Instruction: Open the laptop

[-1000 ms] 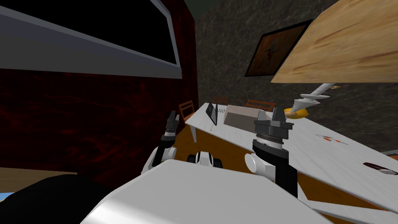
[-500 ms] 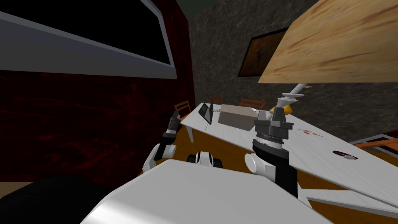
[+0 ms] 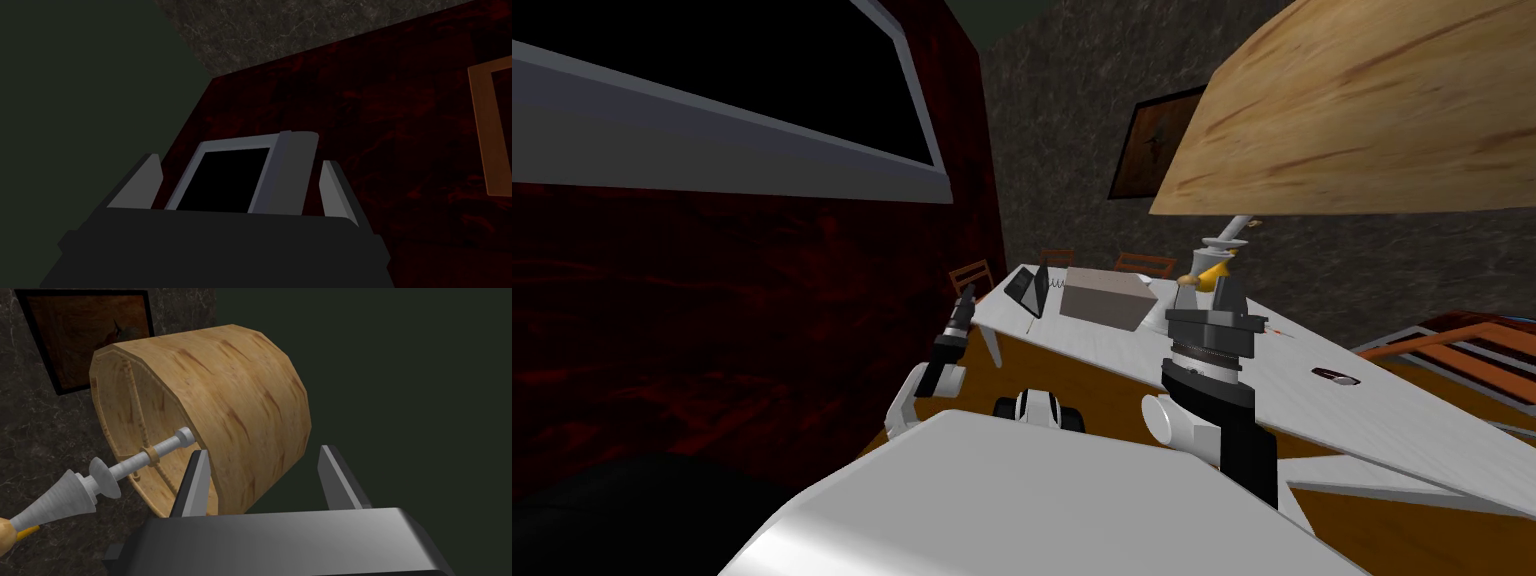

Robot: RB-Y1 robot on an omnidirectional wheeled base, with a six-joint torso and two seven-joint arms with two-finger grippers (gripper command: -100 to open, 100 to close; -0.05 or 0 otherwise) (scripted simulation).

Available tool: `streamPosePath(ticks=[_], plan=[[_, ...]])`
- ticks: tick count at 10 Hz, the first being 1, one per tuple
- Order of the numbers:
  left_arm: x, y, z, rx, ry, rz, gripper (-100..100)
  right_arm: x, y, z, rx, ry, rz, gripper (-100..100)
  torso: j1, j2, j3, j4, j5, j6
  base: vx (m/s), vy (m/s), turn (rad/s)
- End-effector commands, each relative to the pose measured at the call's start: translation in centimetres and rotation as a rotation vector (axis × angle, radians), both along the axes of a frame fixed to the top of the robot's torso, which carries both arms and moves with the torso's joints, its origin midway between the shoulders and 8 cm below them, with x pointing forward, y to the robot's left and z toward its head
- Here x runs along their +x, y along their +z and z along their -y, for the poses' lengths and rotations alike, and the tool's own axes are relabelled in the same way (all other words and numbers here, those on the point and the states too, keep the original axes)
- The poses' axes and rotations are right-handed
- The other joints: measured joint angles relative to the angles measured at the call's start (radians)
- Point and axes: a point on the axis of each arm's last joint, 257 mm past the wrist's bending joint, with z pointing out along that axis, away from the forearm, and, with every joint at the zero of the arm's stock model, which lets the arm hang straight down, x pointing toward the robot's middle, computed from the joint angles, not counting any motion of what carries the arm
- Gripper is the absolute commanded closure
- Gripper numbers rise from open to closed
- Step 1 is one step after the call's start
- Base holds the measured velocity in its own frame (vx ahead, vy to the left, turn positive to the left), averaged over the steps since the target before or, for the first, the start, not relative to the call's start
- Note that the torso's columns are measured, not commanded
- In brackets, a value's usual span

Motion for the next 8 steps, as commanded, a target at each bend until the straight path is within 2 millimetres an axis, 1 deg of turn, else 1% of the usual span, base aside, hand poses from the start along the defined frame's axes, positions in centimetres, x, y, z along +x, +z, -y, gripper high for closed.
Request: streamPosePath(ticks=[1, 8], plan=[[1.1, -1.1, -0.8, 0.026, 0.037, -0.05, -100, 0.0, 0.0, 0.0, 0.0, 0.0, 0.0, 0, 0.0, 0.0, 0.0, 0.0, 0.0, 0.0, 0.004, -0.084, -0.084], [3.7, -3.6, -3.1, 0.089, 0.132, -0.167, -100, 0.0, 0.0, 0.0, 0.0, 0.0, 0.0, 0, -0.001, -0.001, 0.0, 0.0, 0.0, 0.0, 0.004, -0.084, -0.081]])
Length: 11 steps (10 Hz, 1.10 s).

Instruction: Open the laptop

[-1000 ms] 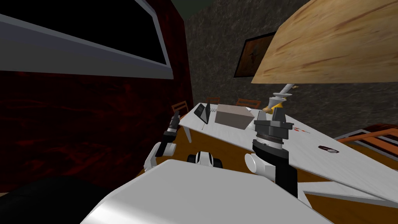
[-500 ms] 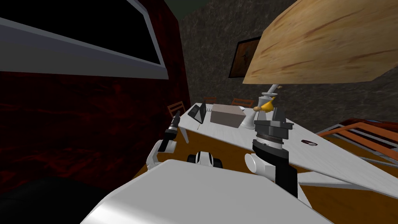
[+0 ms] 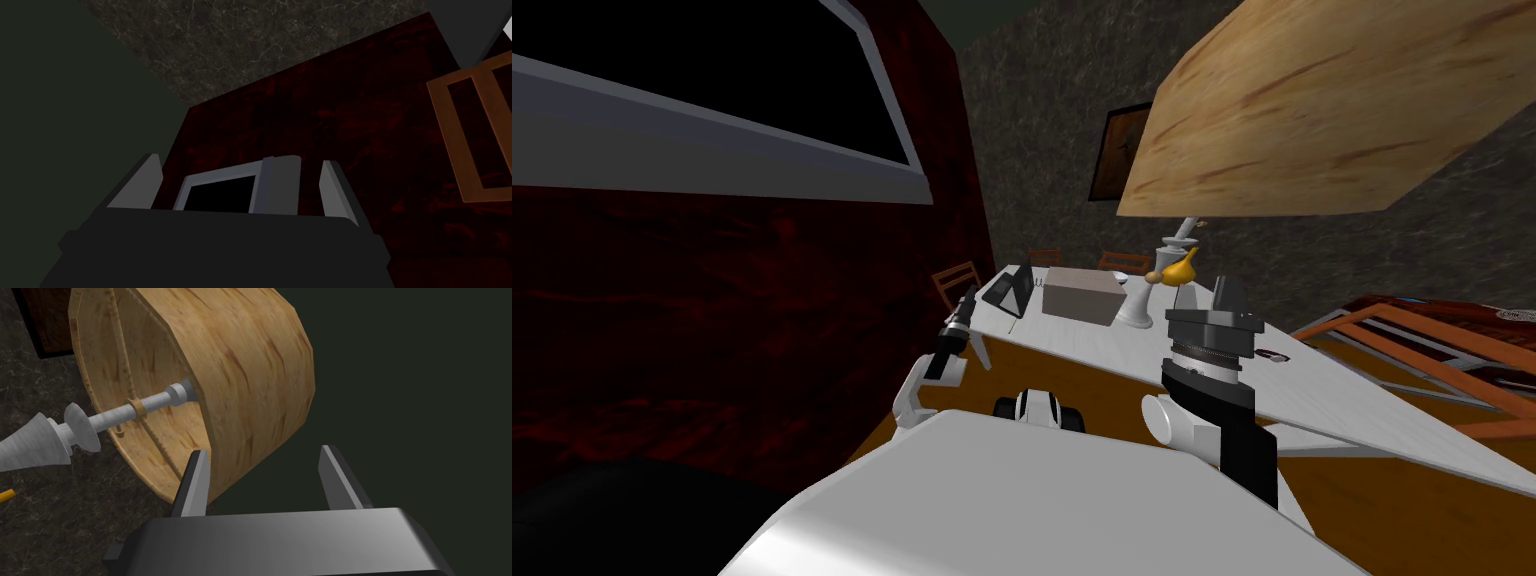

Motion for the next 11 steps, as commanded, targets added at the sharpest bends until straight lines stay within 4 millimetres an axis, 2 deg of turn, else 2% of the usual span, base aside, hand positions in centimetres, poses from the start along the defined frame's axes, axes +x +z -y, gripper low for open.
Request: streamPosePath(ticks=[1, 11], plan=[[1.0, -1.1, -1.1, 0.03, 0.039, -0.05, -100, 0.0, 0.0, 0.0, 0.0, 0.0, 0.0, 0, 0.0, 0.0, 0.0, 0.0, 0.0, 0.0, 0.015, -0.086, -0.094], [4.0, -4.3, -7.4, 0.187, 0.228, -0.252, -100, 0.0, 0.0, 0.0, 0.0, 0.0, 0.0, 0, 0.0, 0.0, 0.0, 0.0, 0.0, 0.0, 0.016, -0.102, -0.103]])
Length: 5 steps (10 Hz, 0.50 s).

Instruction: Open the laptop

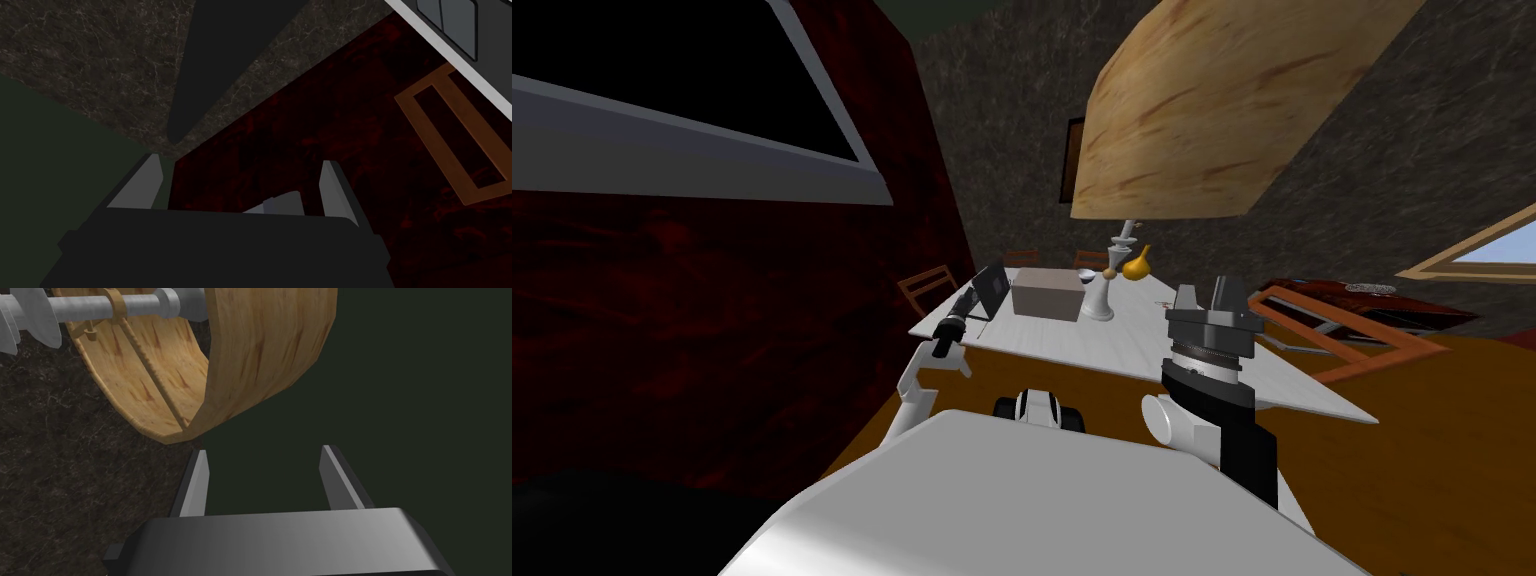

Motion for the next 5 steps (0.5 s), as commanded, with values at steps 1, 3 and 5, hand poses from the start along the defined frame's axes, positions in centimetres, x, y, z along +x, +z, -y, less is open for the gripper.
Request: streamPosePath(ticks=[1, 3, 5], plan=[[0.6, -0.5, -1.7, 0.037, 0.053, -0.049, -100, 0.0, 0.0, 0.0, 0.0, 0.0, 0.0, 0, 0.001, 0.0, 0.0, 0.0, 0.0, 0.0, 0.014, -0.096, -0.071], [0.8, -0.9, -2.9, 0.056, 0.086, -0.076, -100, 0.0, 0.0, 0.0, 0.0, 0.0, 0.0, 0, 0.002, 0.001, 0.001, 0.0, 0.001, 0.0, 0.012, -0.072, -0.089], [1.0, -1.1, -3.9, 0.072, 0.117, -0.1, -100, 0.0, 0.0, 0.0, 0.0, 0.0, 0.0, 0, 0.001, 0.001, 0.0, 0.0, 0.0, 0.0, 0.011, -0.067, -0.067]])
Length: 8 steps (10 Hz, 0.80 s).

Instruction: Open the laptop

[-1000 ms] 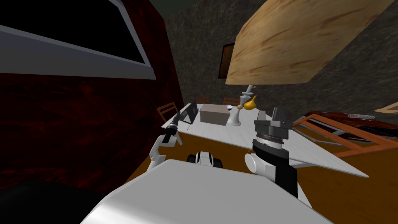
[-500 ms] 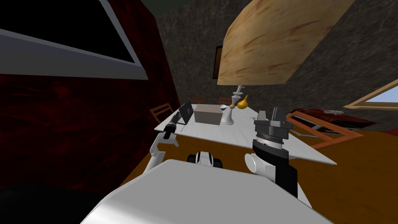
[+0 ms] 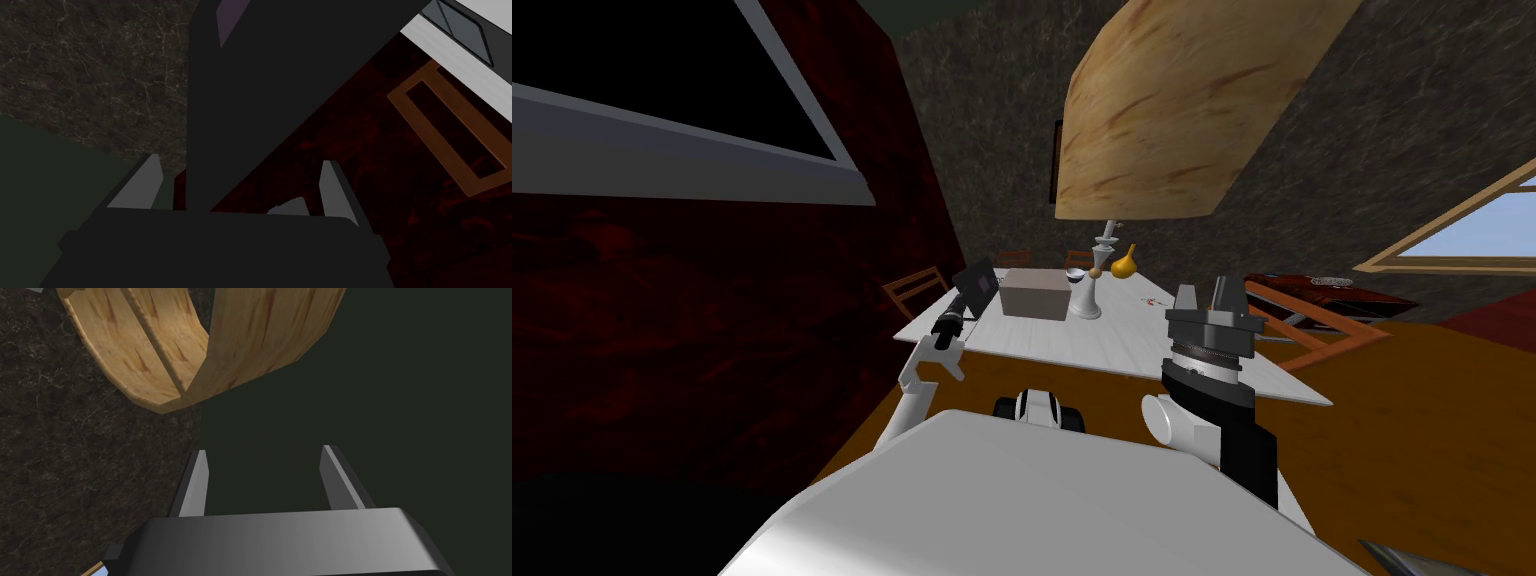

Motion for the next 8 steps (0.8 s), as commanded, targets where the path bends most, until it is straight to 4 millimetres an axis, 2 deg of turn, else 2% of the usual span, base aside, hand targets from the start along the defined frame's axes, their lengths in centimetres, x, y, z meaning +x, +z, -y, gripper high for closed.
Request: streamPosePath(ticks=[1, 3, 4, 5, 8], plan=[[0.1, -0.1, -0.5, 0.008, 0.015, -0.012, -100, 0.0, 0.0, 0.0, 0.0, 0.0, 0.0, 0, -0.001, -0.001, 0.0, 0.0, 0.0, 0.0, 0.008, -0.034, -0.011], [0.1, 0.3, -0.6, 0.01, 0.021, -0.013, -100, 0.0, 0.0, 0.0, 0.0, 0.0, 0.0, 0, 0.004, -0.004, -0.002, -0.001, 0.001, 0.0, 0.07, 0.031, -0.038], [0.1, 0.3, -0.6, 0.01, 0.023, -0.014, 100, 0.0, 0.0, 0.0, 0.0, 0.0, 0.0, 0, 0.001, -0.002, -0.001, -0.001, 0.001, 0.0, 0.005, 0.007, 0.028], [-0.1, 0.2, -0.3, -0.066, 0.032, -0.017, 100, 0.0, 0.0, 0.0, 0.0, 0.0, 0.0, 0, -0.003, 0.001, 0.001, 0.001, -0.001, 0.002, 0.028, 0.073, -0.006], [-0.4, 0.1, 0.6, -0.181, 0.036, -0.019, 100, 0.0, 0.0, 0.0, 0.0, 0.0, 0.0, 0, 0.004, 0.002, 0.001, 0.001, 0.003, -0.003, 0.009, 0.102, -0.017]])
